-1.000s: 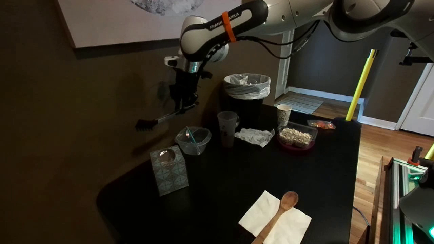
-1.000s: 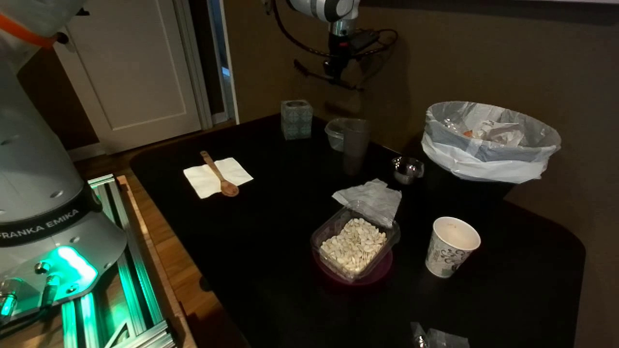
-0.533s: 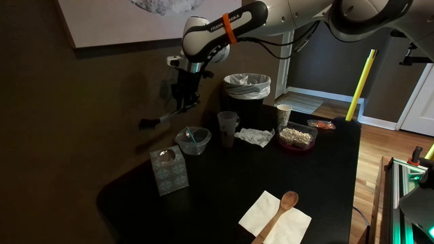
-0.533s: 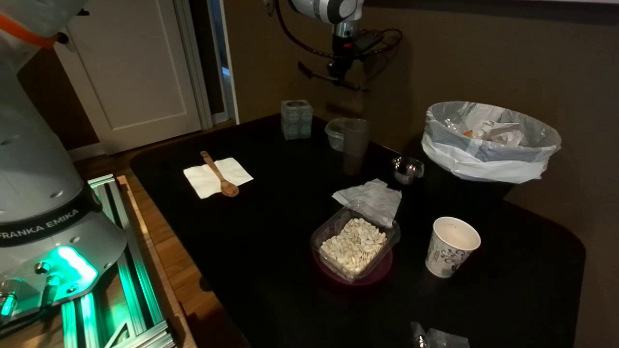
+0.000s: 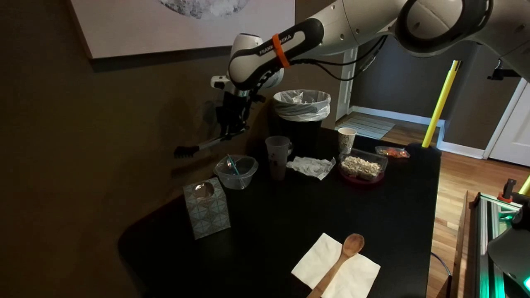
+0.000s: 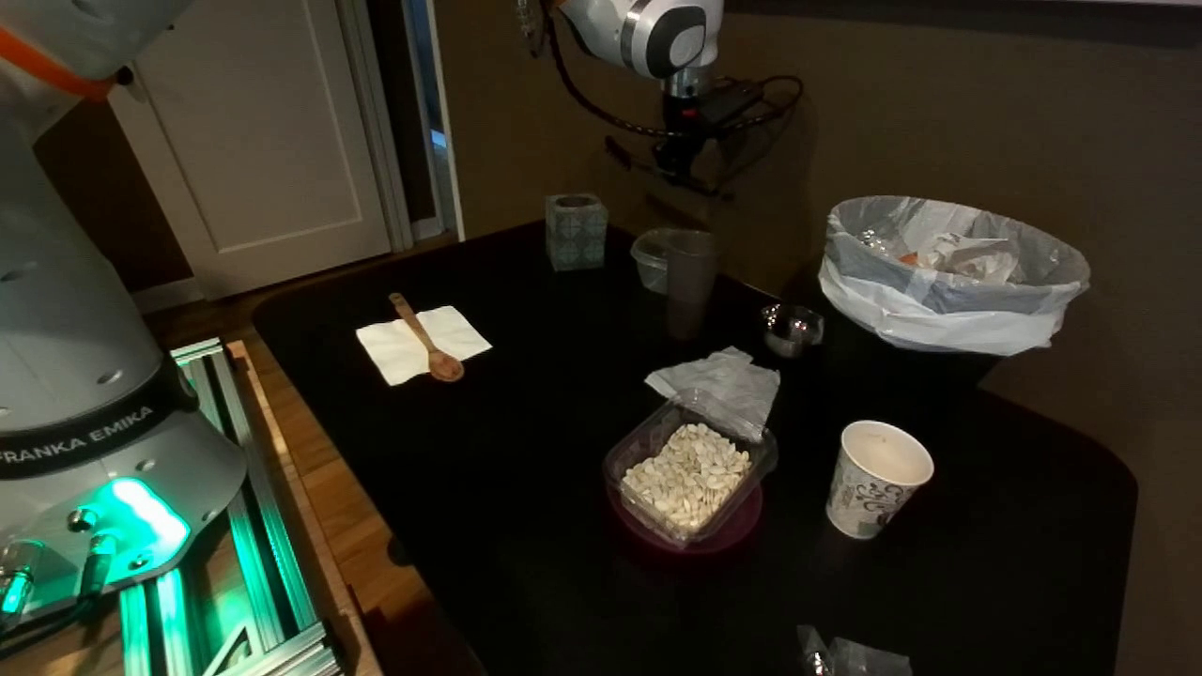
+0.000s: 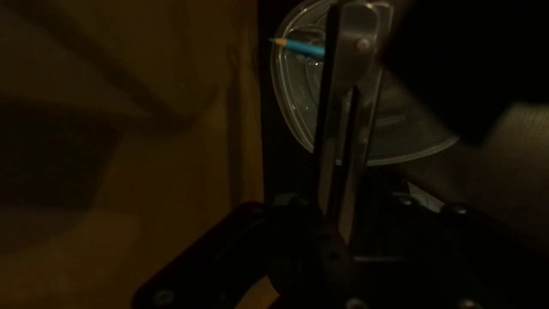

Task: Put the silver item on the bowl

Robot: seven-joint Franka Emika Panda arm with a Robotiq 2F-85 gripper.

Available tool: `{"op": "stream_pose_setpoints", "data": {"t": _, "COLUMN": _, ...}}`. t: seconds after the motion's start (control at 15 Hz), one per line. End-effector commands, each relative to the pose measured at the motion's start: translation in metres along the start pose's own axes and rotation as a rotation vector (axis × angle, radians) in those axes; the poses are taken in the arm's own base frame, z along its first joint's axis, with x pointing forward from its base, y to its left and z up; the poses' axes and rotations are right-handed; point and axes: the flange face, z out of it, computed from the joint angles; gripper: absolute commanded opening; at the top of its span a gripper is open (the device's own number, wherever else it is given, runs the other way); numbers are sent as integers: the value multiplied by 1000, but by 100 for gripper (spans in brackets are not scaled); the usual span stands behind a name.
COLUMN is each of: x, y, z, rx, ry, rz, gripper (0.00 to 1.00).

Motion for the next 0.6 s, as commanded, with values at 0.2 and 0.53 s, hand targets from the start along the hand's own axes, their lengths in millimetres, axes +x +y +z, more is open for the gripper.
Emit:
{"op": "stream_pose_setpoints", "data": {"t": 0.2, "x": -16, "y": -10, "z": 31, "rx": 15, "ry": -71, "rz": 22, "gripper": 8}}
{"op": "stream_pose_setpoints", "data": {"t": 0.53, "x": -12, "y": -21, "z": 56, "rx": 52, "ry": -116, "rz": 44, "gripper": 8}}
